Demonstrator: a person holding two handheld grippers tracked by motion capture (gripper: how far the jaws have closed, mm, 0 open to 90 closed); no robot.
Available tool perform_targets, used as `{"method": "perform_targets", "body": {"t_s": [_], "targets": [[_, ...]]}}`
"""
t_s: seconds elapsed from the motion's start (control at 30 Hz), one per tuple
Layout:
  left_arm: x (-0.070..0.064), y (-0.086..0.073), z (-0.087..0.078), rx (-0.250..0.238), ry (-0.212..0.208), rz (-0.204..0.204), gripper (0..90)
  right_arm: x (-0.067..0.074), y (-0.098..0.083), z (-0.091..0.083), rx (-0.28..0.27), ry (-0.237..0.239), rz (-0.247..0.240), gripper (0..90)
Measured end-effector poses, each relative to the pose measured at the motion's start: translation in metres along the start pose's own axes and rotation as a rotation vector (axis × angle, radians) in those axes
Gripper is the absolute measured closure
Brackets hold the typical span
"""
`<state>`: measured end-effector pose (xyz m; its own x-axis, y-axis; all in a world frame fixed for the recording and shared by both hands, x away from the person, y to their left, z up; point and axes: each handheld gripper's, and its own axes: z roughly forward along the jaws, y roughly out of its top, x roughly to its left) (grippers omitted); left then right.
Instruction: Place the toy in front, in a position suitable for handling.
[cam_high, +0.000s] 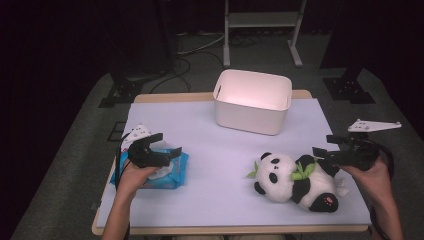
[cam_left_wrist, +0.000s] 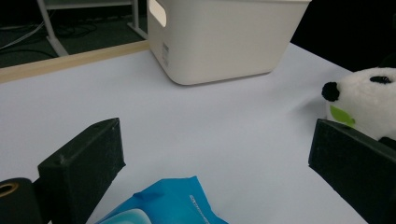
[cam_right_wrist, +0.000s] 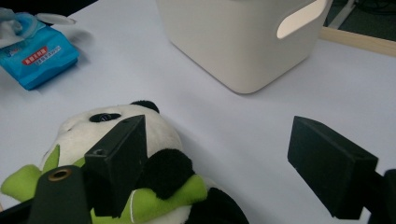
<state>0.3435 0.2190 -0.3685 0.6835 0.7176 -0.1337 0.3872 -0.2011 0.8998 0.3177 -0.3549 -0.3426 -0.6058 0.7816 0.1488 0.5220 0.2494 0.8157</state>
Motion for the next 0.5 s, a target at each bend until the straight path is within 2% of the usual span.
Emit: {"method": "perform_targets", "body": {"t_s": [0.37, 0.5], "targets": [[-0.0006, -0.0004, 0.0, 0.002, -0.006, -0.002, 2.4, 0.0051, 0.003, 0.0, 0.023, 0.017, -0.024, 18.3], [-0.0012, -0.001, -0.0007, 0.005, -0.007, 0.003, 2.4, 0.0054, 0.0049, -0.0013, 0.047, 0.026, -0.03, 18.3]]}}
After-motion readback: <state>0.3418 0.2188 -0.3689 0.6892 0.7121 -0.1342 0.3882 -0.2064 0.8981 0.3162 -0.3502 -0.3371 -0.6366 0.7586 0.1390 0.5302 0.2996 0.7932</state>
